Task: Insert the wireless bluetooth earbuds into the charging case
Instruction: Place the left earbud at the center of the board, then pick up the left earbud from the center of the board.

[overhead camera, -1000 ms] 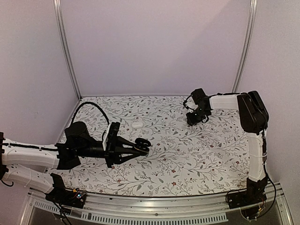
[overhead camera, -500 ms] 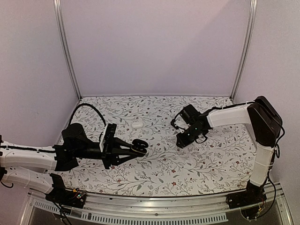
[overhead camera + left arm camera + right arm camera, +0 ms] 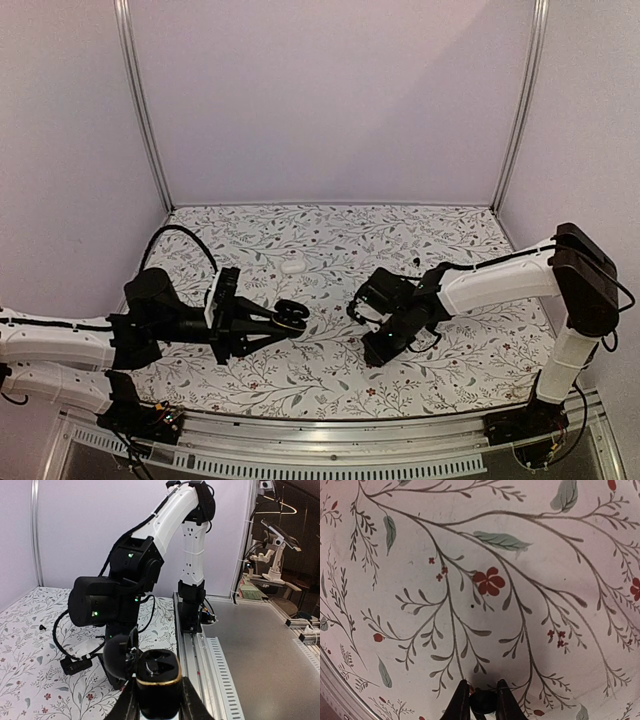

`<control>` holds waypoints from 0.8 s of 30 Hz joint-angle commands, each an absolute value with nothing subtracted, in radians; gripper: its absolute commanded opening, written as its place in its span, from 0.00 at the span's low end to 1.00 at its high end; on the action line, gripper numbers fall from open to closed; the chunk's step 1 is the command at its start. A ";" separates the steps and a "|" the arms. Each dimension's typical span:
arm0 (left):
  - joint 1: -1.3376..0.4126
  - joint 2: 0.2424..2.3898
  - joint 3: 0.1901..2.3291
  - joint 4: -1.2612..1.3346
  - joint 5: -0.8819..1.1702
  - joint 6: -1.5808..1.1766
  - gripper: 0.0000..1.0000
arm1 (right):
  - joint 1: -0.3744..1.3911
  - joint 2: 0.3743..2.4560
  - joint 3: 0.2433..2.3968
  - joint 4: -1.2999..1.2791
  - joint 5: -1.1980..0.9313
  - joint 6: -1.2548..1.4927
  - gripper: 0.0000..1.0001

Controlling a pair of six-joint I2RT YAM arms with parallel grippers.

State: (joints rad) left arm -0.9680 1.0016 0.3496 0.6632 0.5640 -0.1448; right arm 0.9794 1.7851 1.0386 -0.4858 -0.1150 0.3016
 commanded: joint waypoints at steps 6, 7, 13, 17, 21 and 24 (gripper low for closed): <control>-0.972 0.967 0.332 0.650 0.534 -0.139 0.00 | 1.040 1.788 1.071 -0.638 -0.049 0.365 0.29; -0.972 0.964 0.331 0.644 0.532 -0.137 0.00 | 1.040 1.792 1.083 -0.665 -0.046 0.355 0.31; -0.972 0.939 0.323 0.630 0.527 -0.133 0.00 | 1.040 1.816 1.152 -0.798 -0.006 0.292 0.32; -0.972 0.928 0.312 0.641 0.523 -0.136 0.00 | 1.040 1.843 1.194 -0.825 -0.023 0.265 0.32; -0.971 0.922 0.310 0.640 0.524 -0.136 0.00 | 1.052 1.874 1.240 -0.868 -0.021 0.224 0.32; -0.971 0.910 0.305 0.638 0.520 -0.136 0.00 | 1.062 1.903 1.268 -0.899 -0.007 0.204 0.32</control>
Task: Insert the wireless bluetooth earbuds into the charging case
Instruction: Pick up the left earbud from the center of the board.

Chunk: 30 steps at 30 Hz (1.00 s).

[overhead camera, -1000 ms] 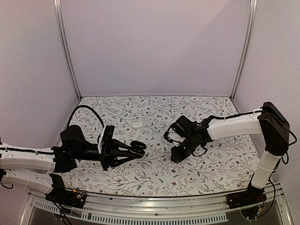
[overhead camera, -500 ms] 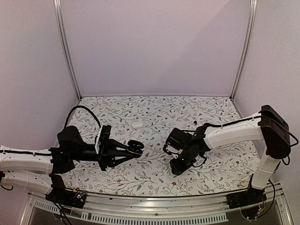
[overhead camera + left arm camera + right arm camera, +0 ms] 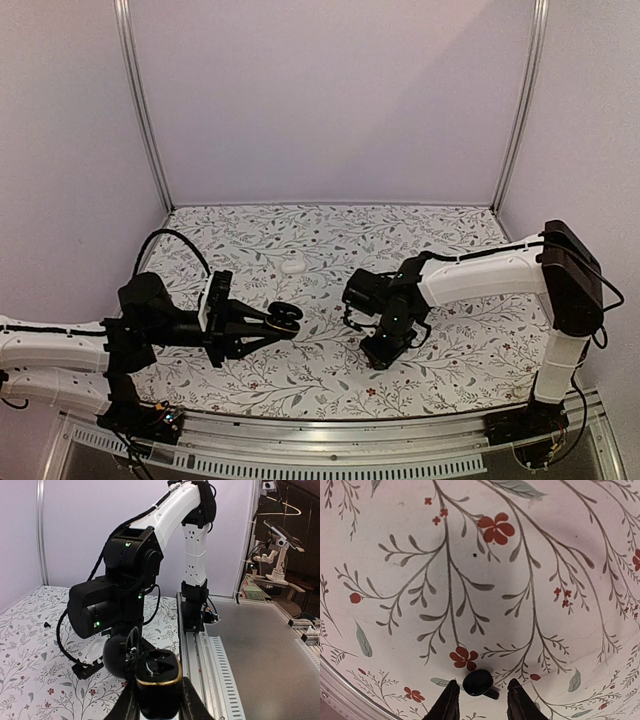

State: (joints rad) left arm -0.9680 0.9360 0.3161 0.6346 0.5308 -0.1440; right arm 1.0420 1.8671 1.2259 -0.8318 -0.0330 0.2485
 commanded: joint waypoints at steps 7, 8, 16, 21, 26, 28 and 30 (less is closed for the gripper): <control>-0.972 0.908 0.304 0.640 0.518 -0.135 0.00 | 1.081 1.963 1.322 -0.942 0.040 0.164 0.28; -0.972 0.907 0.304 0.640 0.517 -0.134 0.00 | 1.083 1.970 1.329 -0.947 0.045 0.159 0.27; -0.971 0.919 0.314 0.640 0.521 -0.126 0.00 | 1.089 2.014 1.370 -0.990 0.077 0.121 0.25; -0.971 0.919 0.313 0.638 0.519 -0.123 0.00 | 1.091 2.023 1.374 -0.998 0.071 0.103 0.19; -0.971 0.920 0.314 0.637 0.516 -0.122 0.00 | 1.090 2.012 1.375 -0.971 0.032 0.093 0.11; -0.972 0.923 0.314 0.635 0.506 -0.120 0.00 | 1.091 2.002 1.377 -0.949 0.017 0.091 0.08; -0.971 0.925 0.311 0.641 0.498 -0.118 0.00 | 1.088 1.986 1.379 -0.924 0.011 0.093 0.07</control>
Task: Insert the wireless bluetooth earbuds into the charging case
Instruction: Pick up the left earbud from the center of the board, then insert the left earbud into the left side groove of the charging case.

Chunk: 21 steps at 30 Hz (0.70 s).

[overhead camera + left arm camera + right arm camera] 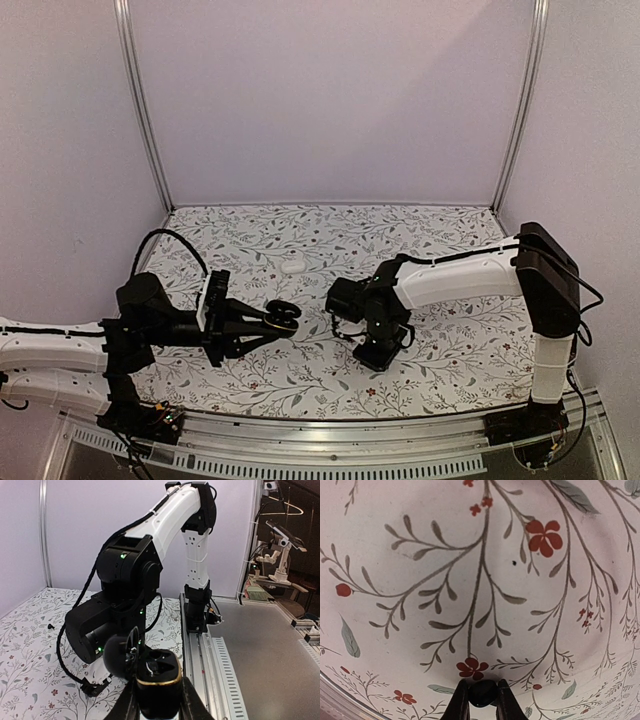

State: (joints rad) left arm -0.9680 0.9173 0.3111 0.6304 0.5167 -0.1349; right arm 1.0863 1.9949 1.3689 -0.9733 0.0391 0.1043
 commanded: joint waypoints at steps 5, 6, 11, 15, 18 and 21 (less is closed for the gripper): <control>-0.971 0.924 0.277 0.692 0.457 -0.115 0.00 | 1.063 1.925 1.366 -0.831 -0.035 0.108 0.06; -0.971 0.923 0.270 0.700 0.440 -0.112 0.00 | 1.054 1.900 1.360 -0.808 -0.045 0.110 0.05; -0.970 0.914 0.242 0.753 0.355 -0.072 0.00 | 1.016 1.776 1.343 -0.654 -0.071 0.130 0.04; -0.970 0.929 0.262 0.761 0.325 -0.040 0.00 | 0.989 1.653 1.327 -0.513 -0.103 0.152 0.04; -0.971 0.941 0.291 0.752 0.315 -0.020 0.00 | 0.985 1.547 1.300 -0.386 -0.144 0.185 0.04; -0.971 0.946 0.293 0.791 0.283 -0.007 0.00 | 0.986 1.444 1.227 -0.212 -0.209 0.240 0.03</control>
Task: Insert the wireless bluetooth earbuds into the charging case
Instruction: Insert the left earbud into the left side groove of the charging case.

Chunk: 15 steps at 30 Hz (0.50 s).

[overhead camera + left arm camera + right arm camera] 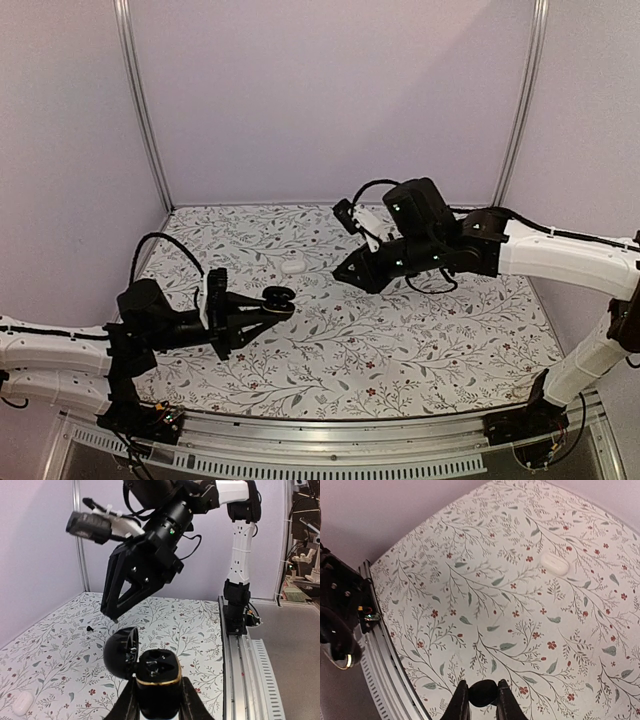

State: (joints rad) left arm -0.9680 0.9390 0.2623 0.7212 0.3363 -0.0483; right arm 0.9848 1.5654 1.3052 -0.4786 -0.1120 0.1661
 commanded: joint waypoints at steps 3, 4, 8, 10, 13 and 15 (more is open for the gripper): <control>-0.969 0.953 0.296 0.832 0.254 -0.002 0.00 | 1.022 1.349 1.158 -0.067 -0.223 0.297 0.03; -0.969 0.957 0.298 0.842 0.252 -0.002 0.00 | 1.046 1.338 1.164 -0.064 -0.205 0.296 0.03; -0.970 0.960 0.293 0.887 0.246 0.016 0.00 | 1.120 1.330 1.158 -0.016 -0.170 0.283 0.02; -0.970 0.962 0.283 0.919 0.242 0.035 0.00 | 1.130 1.315 1.136 0.068 -0.191 0.301 0.02; -0.970 0.970 0.278 0.959 0.262 0.052 0.00 | 1.145 1.315 1.125 0.130 -0.219 0.332 0.02; -0.970 0.972 0.280 0.973 0.279 0.063 0.00 | 1.165 1.323 1.127 0.164 -0.235 0.347 0.02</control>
